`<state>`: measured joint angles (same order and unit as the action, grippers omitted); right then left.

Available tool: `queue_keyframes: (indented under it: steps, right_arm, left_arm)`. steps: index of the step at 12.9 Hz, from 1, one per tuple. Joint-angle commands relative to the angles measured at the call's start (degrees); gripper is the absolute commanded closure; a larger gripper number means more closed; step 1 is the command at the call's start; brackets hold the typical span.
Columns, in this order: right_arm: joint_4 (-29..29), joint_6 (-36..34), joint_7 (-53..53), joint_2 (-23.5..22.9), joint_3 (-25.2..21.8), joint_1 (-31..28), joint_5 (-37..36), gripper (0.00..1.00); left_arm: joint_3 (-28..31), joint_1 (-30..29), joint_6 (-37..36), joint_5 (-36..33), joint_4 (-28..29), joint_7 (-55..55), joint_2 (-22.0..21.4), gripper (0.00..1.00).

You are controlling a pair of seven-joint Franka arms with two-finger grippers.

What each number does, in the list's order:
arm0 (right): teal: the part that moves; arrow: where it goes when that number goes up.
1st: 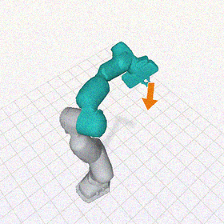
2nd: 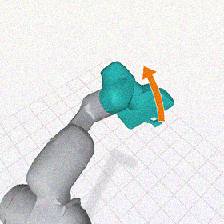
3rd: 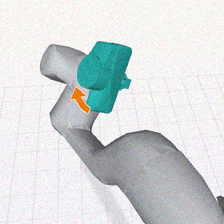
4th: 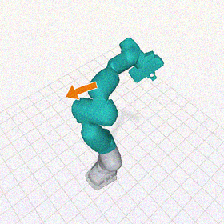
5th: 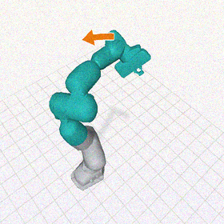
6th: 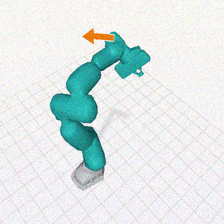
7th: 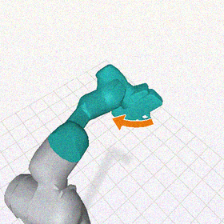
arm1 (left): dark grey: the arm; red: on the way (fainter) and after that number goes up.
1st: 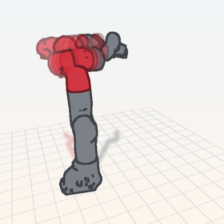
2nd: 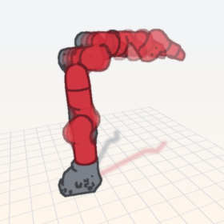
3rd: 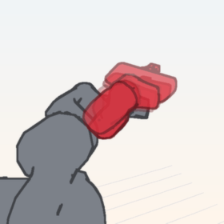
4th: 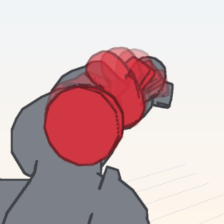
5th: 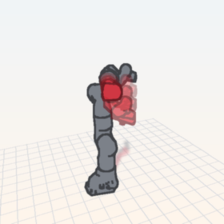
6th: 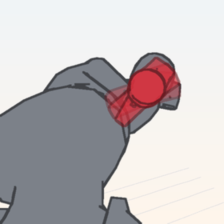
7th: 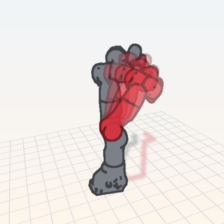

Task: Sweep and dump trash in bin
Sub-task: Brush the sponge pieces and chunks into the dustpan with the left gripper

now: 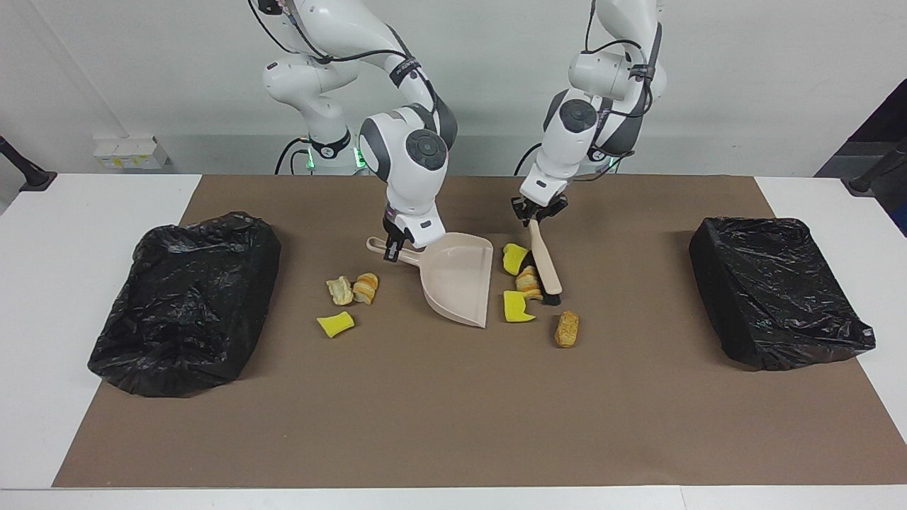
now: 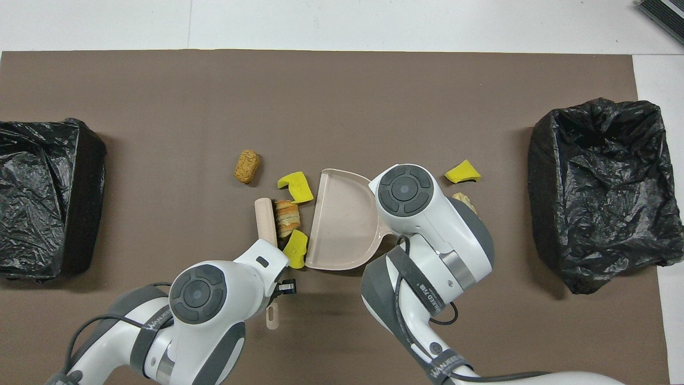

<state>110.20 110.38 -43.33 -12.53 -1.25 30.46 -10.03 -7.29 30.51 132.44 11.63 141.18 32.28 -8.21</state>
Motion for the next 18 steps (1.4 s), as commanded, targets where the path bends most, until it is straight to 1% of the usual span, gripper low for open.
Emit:
queue_keyframes:
  steps: [1,3,5,7,9,10,13,15,18]
  right_arm:
    - [1.2,1.9,1.8,0.1,0.3,0.3,1.3,1.0]
    - [1.2,1.9,1.8,0.0,0.3,0.3,1.3,1.0]
    - [1.2,1.9,1.8,0.0,0.3,0.3,1.4,1.0]
    - [1.2,1.9,2.5,0.0,0.3,0.3,1.4,1.0]
    - [1.2,1.9,2.6,0.0,0.3,0.3,1.4,1.0]
    - [1.2,1.9,2.6,0.0,0.3,0.3,1.4,1.0]
    - [1.2,1.9,2.6,0.0,0.3,0.3,1.4,1.0]
    - [1.2,1.9,3.2,0.0,0.3,0.3,1.4,1.0]
    - [1.2,2.0,4.4,0.0,0.3,0.3,1.8,1.0]
  left_arm:
    - [0.7,3.8,0.9,1.5,-2.0,-0.5,1.1,1.0]
    - [0.7,6.3,0.9,2.6,-3.7,-0.5,1.5,1.0]
    - [0.5,7.9,0.6,3.3,-7.2,-0.5,3.5,1.0]
    - [0.3,8.3,0.4,3.3,-10.0,-0.9,5.2,1.0]
    - [0.5,7.5,-1.4,3.5,-12.7,-1.5,5.2,1.0]
    - [1.0,7.1,-3.7,3.5,-14.5,-1.8,5.0,1.0]
    - [1.1,0.4,-11.0,3.3,-20.8,-7.3,8.6,1.0]
    - [1.1,-3.9,-11.3,2.4,-22.5,-10.2,10.3,1.0]
    - [1.1,-11.7,-11.9,-1.5,-24.8,-14.8,12.4,1.0]
